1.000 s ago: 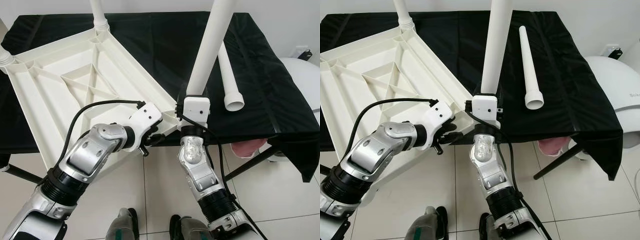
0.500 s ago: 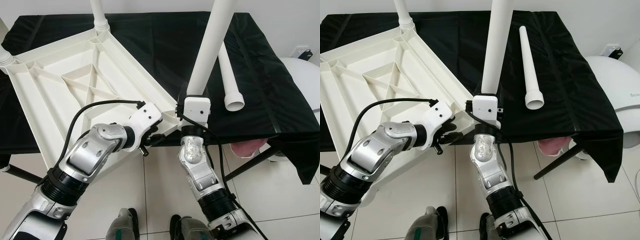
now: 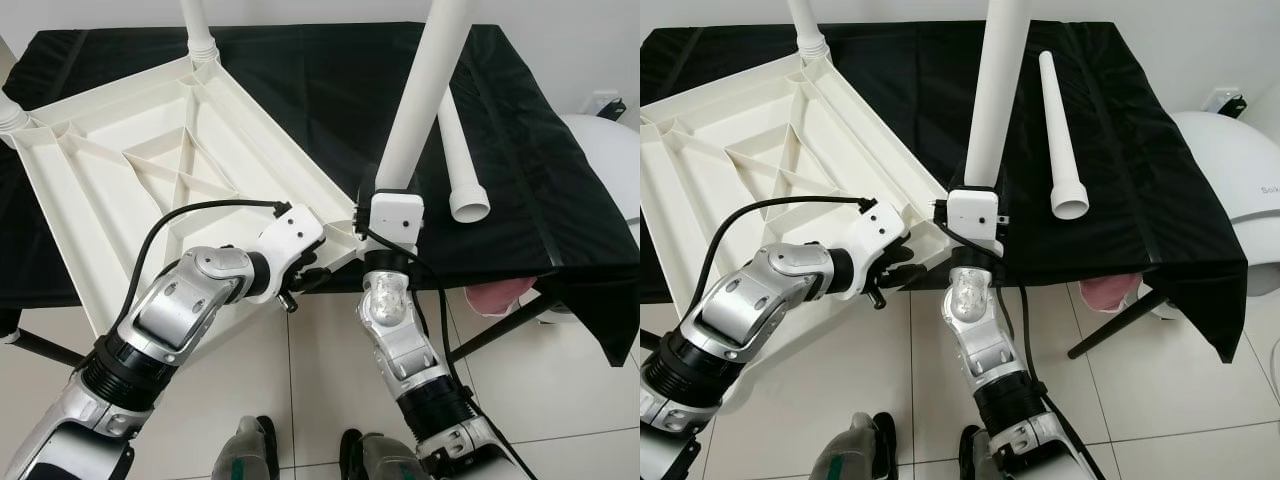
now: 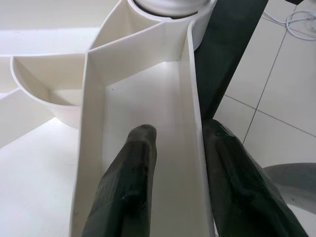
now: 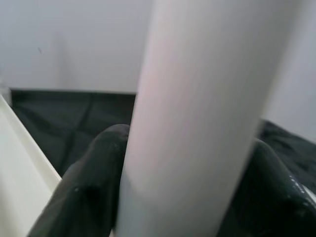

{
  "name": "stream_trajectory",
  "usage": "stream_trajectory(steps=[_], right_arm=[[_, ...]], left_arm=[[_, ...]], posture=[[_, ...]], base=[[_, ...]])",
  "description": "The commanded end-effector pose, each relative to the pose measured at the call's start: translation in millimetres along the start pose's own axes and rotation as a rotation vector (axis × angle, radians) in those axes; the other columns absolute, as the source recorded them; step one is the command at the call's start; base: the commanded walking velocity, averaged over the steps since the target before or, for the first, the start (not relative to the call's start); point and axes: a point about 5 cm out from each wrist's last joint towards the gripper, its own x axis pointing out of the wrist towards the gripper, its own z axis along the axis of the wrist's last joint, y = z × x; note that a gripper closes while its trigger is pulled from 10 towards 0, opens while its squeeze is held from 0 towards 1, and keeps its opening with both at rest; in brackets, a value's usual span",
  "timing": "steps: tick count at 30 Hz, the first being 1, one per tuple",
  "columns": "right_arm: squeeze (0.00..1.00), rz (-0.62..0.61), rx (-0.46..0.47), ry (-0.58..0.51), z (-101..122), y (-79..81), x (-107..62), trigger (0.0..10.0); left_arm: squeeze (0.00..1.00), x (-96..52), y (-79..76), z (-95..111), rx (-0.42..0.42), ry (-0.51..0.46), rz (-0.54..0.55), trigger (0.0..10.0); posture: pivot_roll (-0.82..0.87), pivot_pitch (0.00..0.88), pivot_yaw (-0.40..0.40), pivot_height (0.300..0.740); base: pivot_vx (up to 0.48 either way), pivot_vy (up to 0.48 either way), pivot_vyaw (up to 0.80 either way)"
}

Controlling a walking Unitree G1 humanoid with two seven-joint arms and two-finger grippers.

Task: Building children table

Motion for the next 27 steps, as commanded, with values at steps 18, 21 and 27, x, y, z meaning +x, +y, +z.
stream_trajectory(steps=[18, 21, 27], right_arm=[[0.0, -0.106, -0.062, 0.13, -28.8, -30.0, -4.2, 10.0], [0.0, -0.102, -0.074, 0.125, -28.4, -29.8, -2.8, 10.0], [0.0, -0.1, -0.076, 0.123, -27.8, -30.9, 1.6, 10.0]], left_arm=[[0.0, -9.0, 16.7, -6.2, -0.019, 0.043, 0.098, 10.0], [0.0, -9.2, 16.9, -6.2, -0.021, 0.042, 0.099, 10.0], [0.0, -9.0, 17.3, -6.0, -0.024, 0.039, 0.103, 10.0]], posture=[[-0.04, 0.215, -0.009, 0.74], [-0.04, 0.214, -0.01, 0.74], [-0.04, 0.209, -0.014, 0.74]], base=[[0.0, 0.0, 0.0], [0.0, 0.0, 0.0], [0.0, 0.0, 0.0]])
